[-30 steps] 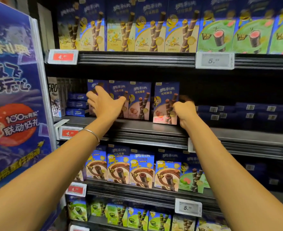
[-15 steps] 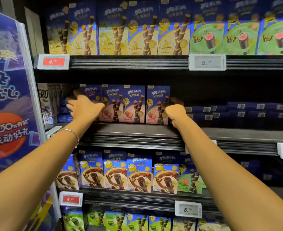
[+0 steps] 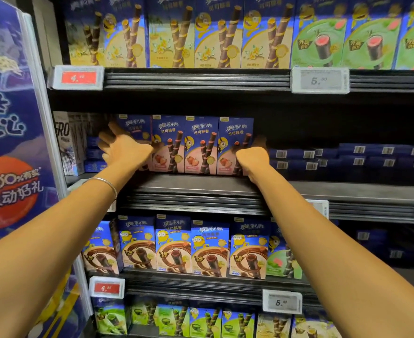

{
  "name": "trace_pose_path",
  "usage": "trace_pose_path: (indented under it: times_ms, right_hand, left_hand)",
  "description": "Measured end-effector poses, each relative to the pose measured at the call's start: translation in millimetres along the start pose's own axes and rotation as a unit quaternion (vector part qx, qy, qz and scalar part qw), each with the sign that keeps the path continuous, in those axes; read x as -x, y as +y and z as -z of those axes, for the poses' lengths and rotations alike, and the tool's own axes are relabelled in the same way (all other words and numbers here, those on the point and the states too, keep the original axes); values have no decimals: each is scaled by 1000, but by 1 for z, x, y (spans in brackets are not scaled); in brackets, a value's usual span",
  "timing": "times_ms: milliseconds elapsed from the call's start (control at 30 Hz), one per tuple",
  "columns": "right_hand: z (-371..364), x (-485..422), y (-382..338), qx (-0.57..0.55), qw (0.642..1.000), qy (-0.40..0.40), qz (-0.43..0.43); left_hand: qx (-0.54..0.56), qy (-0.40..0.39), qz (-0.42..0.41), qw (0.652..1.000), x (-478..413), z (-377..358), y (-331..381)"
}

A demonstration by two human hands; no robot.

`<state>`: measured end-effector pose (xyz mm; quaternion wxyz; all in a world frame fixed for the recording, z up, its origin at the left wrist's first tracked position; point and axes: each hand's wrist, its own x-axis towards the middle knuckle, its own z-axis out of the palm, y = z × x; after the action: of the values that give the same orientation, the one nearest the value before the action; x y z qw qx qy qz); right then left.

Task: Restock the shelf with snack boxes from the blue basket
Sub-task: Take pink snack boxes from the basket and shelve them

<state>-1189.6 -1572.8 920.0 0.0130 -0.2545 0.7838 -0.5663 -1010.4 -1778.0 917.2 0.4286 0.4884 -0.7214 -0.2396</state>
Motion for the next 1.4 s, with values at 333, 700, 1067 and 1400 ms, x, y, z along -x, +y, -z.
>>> trace_pose_path:
  times_ms: [333,700,1067,1400]
  right_hand:
    - [-27,-5,-8,109,994,-14,-2]
    - [-32,-4,-5,152,988,-17,27]
    - [-24,-3,-11,168,984,-61,3]
    - [-4,6,-6,-8,1000,8,10]
  left_hand:
    - [-39,26,-27,999,2,-4,0]
    - [-83,-10,10,996,-3,-3,-3]
    - [-52,-2,-7,999,1,-7,1]
    - [82,19,20,996,43,-9,32]
